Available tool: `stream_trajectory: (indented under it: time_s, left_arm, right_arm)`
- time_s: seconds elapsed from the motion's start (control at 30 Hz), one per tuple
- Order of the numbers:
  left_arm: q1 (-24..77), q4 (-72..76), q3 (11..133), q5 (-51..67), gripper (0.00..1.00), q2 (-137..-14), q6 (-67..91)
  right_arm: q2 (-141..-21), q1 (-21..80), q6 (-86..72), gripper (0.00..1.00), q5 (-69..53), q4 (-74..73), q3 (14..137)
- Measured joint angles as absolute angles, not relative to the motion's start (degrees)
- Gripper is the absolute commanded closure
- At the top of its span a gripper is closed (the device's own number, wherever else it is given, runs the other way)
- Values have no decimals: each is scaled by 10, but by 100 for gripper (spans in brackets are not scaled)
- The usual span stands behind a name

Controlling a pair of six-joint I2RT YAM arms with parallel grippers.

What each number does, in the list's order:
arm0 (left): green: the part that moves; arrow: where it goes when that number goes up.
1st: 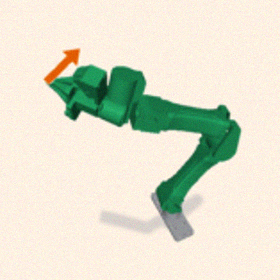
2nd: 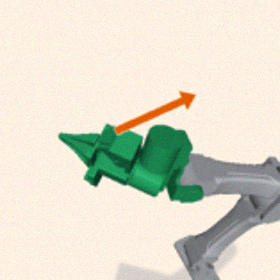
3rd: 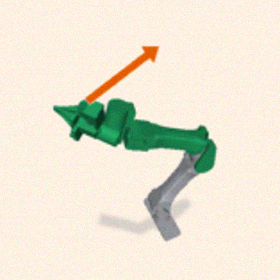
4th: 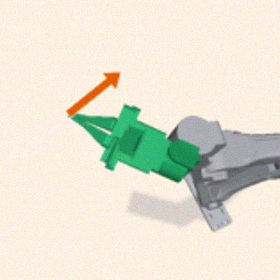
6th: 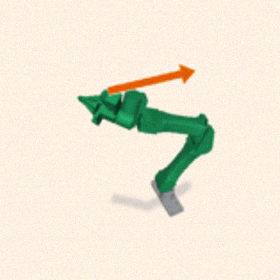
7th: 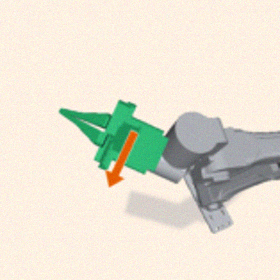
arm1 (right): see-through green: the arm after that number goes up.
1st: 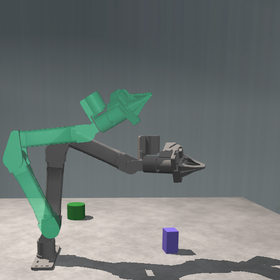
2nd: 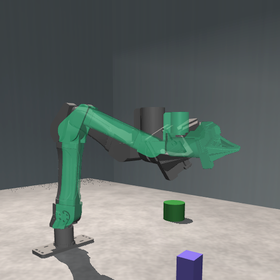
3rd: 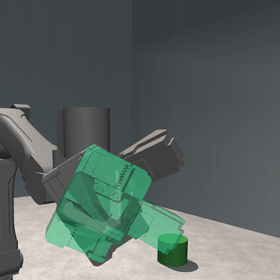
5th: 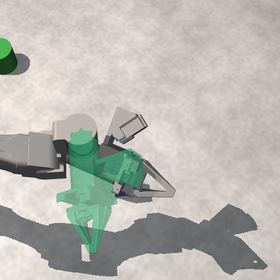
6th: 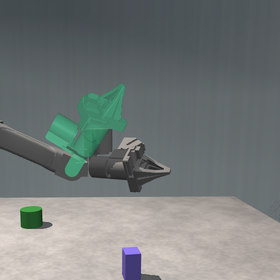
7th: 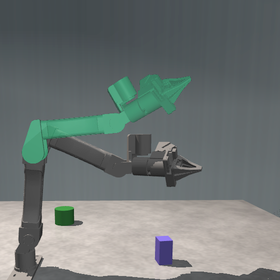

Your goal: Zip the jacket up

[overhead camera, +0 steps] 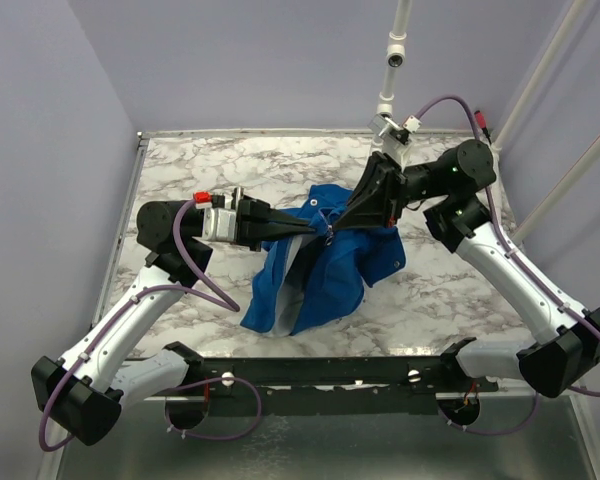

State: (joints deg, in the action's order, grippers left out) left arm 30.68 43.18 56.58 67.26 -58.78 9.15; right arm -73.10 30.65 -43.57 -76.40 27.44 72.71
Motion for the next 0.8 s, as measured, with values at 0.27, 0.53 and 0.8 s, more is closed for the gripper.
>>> stream_trajectory:
  time_s: [0.27,0.53,0.8]
  left_arm:
    - [309,436,566,673,100,-588,91]
    - [314,437,566,673,100,-588,90]
    - [322,436,566,673,100,-588,87]
  right_arm:
    - [-731,307,-479,99,-743,287,728]
    - [-718,307,-499,99,-737,283,730]
    - [-715,308,-489,99,-747,235,740]
